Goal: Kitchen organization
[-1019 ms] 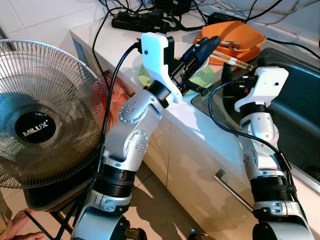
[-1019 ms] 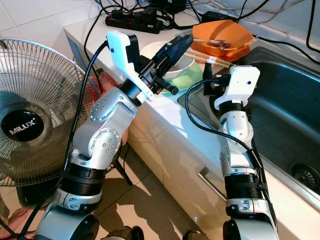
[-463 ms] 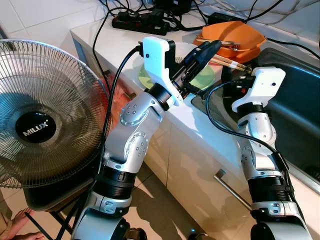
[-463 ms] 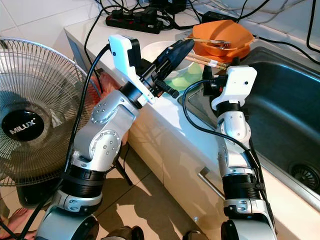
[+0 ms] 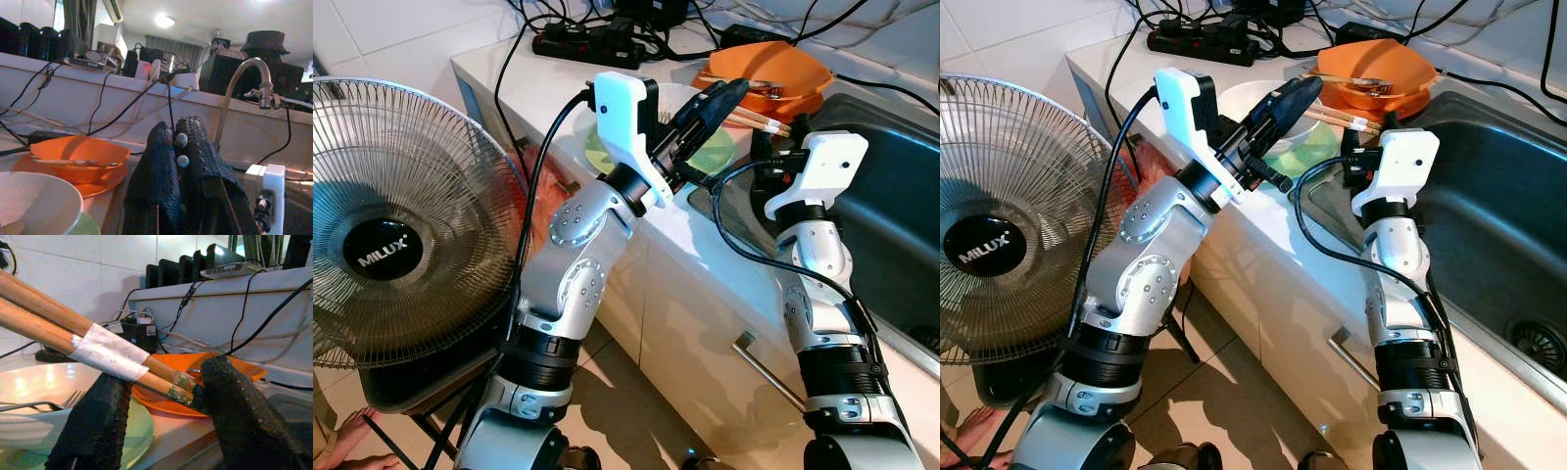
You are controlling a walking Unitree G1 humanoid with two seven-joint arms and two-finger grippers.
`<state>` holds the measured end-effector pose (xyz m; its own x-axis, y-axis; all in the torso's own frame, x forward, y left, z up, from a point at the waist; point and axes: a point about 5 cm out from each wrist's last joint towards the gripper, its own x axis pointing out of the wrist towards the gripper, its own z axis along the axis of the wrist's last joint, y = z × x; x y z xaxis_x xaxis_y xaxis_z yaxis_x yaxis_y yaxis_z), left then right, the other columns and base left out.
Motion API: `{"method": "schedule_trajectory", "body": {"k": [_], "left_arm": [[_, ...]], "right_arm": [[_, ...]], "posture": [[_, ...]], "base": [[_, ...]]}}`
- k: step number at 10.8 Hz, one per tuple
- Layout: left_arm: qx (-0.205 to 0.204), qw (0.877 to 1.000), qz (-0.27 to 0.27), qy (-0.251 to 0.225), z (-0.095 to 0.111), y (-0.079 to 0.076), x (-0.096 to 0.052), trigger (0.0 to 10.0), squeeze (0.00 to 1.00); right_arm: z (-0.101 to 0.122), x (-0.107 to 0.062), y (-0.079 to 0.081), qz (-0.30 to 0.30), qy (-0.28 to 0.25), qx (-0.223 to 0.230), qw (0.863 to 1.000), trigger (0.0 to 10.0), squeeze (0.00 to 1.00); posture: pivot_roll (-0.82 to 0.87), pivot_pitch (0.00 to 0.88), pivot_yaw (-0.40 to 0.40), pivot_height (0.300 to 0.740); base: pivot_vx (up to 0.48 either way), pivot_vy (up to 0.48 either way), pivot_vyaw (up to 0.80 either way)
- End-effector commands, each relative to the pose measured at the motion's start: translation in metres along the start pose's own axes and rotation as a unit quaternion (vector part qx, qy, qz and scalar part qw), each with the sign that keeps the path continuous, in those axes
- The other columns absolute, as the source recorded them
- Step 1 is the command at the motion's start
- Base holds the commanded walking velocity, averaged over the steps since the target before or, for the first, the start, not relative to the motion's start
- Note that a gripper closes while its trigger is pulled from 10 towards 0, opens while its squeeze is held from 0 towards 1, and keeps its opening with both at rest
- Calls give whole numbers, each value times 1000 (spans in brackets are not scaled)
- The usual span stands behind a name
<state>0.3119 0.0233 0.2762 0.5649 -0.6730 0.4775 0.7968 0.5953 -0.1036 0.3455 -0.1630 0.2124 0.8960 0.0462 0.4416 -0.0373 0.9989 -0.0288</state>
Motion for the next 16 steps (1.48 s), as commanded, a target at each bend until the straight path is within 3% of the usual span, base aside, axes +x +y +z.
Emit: {"method": "schedule_trajectory", "body": {"k": [1, 5, 6, 7, 10, 11, 12, 14, 16], "left_arm": [[6, 1000, 0, 2, 1, 0, 0, 10000, 0], [9, 1000, 6, 1, 0, 1, -1, 10000, 0], [10, 1000, 8, 2, 0, 1, -1, 10000, 0], [8, 1000, 13, 1, -1, 2, 0, 10000, 1000], [18, 1000, 19, 2, -1, 3, 0, 10000, 1000], [23, 1000, 20, 0, -1, 3, 0, 10000, 90], [27, 999, 22, -6, 2, 3, 1, 10000, 0], [30, 999, 8, -18, 10, -1, 2, 10000, 0], [42, 999, -13, 4, 4, -5, -3, 10000, 0]], "right_arm": [[6, 1, -3, -6, -14, 5, 1000, 0, 0], [4, -1, -3, -7, -11, 3, 1000, 0, 0], [3, -1, -4, -15, -6, 1, 1000, 10000, 0], [3, -1, -4, -15, -5, 1, 1000, 10000, 0], [2, 0, -4, -14, -3, 2, 1000, 10000, 0], [2, 0, -4, -14, -3, 2, 1000, 10000, 0], [1, -1, -3, -15, -1, 2, 1000, 10000, 0], [-2, -1, -5, -20, 6, 1, 1000, 10000, 0], [-5, -1, -7, -28, 18, -4, 999, 10000, 0]], "posture": [[-23, 114, 66, 740], [-24, 117, 65, 740], [-24, 117, 65, 740], [-24, 117, 65, 740], [-22, 117, 63, 740], [-22, 116, 63, 740], [-22, 116, 63, 740], [-21, 115, 63, 740], [-21, 115, 63, 740]], "base": [[0, 0, 0], [0, 0, 0], [0, 0, 0], [0, 0, 0], [0, 0, 0], [0, 0, 0], [0, 0, 0], [0, 0, 0], [0, 0, 0]]}}
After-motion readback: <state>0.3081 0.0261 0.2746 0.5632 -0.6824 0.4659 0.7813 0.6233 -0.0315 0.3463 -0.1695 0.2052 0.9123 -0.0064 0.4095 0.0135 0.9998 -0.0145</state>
